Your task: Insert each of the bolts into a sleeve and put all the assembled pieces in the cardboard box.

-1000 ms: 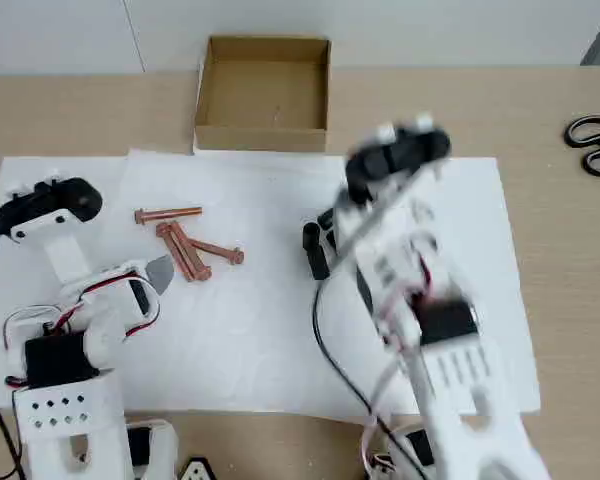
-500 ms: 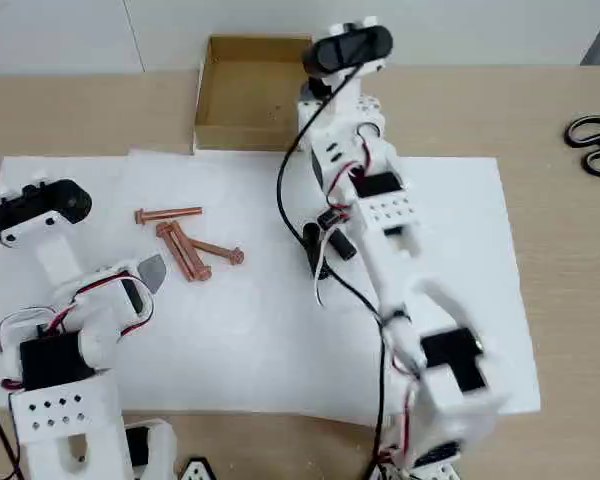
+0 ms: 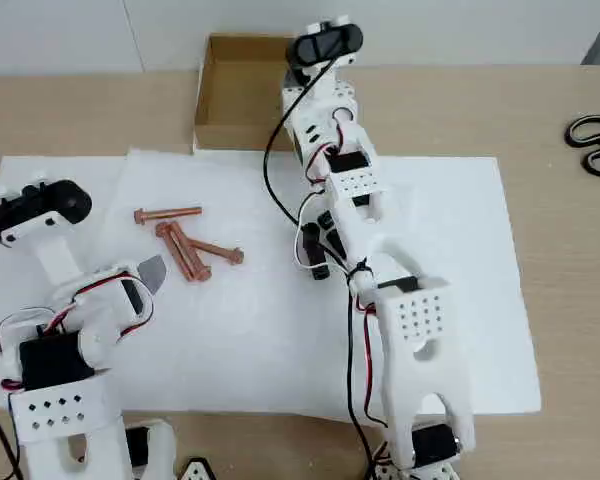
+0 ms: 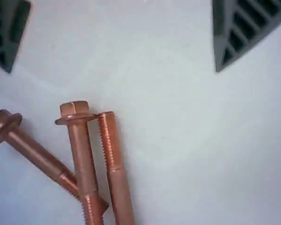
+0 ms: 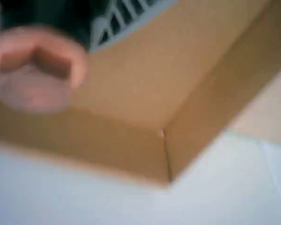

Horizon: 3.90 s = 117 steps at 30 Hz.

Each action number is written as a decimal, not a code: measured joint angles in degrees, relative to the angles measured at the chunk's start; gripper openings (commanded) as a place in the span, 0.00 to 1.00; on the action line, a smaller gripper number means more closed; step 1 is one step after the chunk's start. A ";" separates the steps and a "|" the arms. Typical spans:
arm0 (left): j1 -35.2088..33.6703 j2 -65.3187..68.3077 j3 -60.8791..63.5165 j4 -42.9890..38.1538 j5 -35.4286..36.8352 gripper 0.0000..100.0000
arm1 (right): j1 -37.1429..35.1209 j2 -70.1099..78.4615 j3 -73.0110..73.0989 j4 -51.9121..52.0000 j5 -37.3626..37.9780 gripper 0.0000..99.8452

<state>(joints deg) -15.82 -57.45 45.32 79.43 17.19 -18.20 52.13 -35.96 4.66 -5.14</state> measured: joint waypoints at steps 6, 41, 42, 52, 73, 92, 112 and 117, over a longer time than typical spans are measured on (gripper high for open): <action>0.00 0.00 0.00 0.00 0.00 0.26 | 0.00 9.05 -10.64 3.16 0.00 0.02; 0.00 0.00 -0.26 2.37 0.00 0.26 | 0.00 11.78 -57.76 60.48 0.00 0.22; 0.00 0.00 -0.70 3.25 0.00 0.26 | 0.09 10.73 -57.76 63.82 0.00 0.22; 0.00 0.00 -2.20 5.89 0.00 0.26 | 0.44 -4.22 -57.93 90.73 0.00 0.22; 0.00 0.00 -2.20 5.89 0.00 0.26 | 0.18 -39.21 -17.67 92.04 0.00 0.22; 0.00 0.00 -2.20 5.89 0.00 0.26 | -3.69 -49.41 30.68 79.12 0.00 0.22; 0.00 0.00 -2.20 5.89 0.00 0.26 | -10.55 -49.41 50.20 57.32 0.00 0.22; 0.00 0.00 -2.20 5.89 0.00 0.26 | -10.55 -48.62 50.11 56.26 0.00 0.22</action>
<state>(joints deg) -15.82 -57.45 43.12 85.32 17.19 -28.75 3.52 14.15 60.92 -5.14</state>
